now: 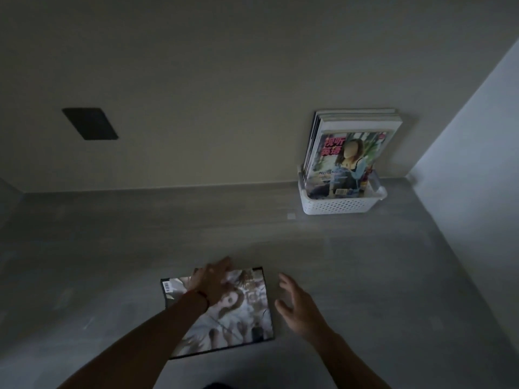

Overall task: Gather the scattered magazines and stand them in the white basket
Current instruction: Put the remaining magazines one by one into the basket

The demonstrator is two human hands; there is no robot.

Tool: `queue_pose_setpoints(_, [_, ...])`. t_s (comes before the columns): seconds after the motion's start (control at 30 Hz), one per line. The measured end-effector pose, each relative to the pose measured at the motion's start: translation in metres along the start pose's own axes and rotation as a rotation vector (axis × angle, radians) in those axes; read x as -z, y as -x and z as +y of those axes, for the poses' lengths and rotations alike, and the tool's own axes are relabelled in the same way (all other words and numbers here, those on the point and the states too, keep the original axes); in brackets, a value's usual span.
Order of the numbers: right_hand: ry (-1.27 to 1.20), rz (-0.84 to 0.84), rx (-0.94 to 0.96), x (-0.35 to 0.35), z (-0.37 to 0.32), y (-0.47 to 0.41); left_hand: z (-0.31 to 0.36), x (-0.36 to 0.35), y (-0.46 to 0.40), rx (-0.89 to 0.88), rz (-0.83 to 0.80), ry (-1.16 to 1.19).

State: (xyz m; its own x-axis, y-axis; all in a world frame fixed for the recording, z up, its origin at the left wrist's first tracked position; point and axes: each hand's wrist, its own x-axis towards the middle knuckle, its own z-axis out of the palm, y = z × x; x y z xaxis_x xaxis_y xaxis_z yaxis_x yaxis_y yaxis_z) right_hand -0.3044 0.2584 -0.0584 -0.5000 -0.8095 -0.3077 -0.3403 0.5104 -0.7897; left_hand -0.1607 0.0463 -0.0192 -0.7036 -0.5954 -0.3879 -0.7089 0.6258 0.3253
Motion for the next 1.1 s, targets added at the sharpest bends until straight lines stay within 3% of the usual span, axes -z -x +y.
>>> queue_pose_setpoints(0.17, [-0.508, 0.147, -0.299, 0.033, 0.017, 0.001, 0.033, 0.038, -0.007, -0.010, 0.115, 0.644])
queue_pose_setpoints(0.23, [-0.616, 0.164, -0.271, 0.054, 0.012, -0.002, 0.053, 0.047, -0.012, -0.019, 0.168, 0.833])
queue_pose_setpoints(0.37, [-0.490, 0.267, -0.082, 0.110, -0.012, -0.019, 0.093, 0.062, -0.022, -0.027, 0.174, 1.104])
queue_pose_setpoints(0.53, [-0.041, 0.457, 0.108, 0.202, -0.038, -0.037, 0.147, 0.088, -0.037, -0.176, 0.234, 1.084])
queue_pose_setpoints(0.7, [0.126, 0.660, 0.291, 0.290, -0.061, -0.055, 0.195, 0.127, -0.067, -0.307, 0.380, 0.752])
queue_pose_setpoints(0.87, [0.191, 0.739, 0.395, 0.339, -0.070, -0.075, 0.231, 0.147, -0.099, -0.215, 0.422, 0.764])
queue_pose_setpoints(1.0, [0.163, 0.757, 0.345, 0.349, -0.052, -0.101, 0.250, 0.137, -0.127, -0.053, 0.301, 1.026])
queue_pose_setpoints(1.1, [0.144, 0.753, 0.321, 0.349, -0.035, -0.119, 0.256, 0.129, -0.145, -0.001, 0.257, 1.071])
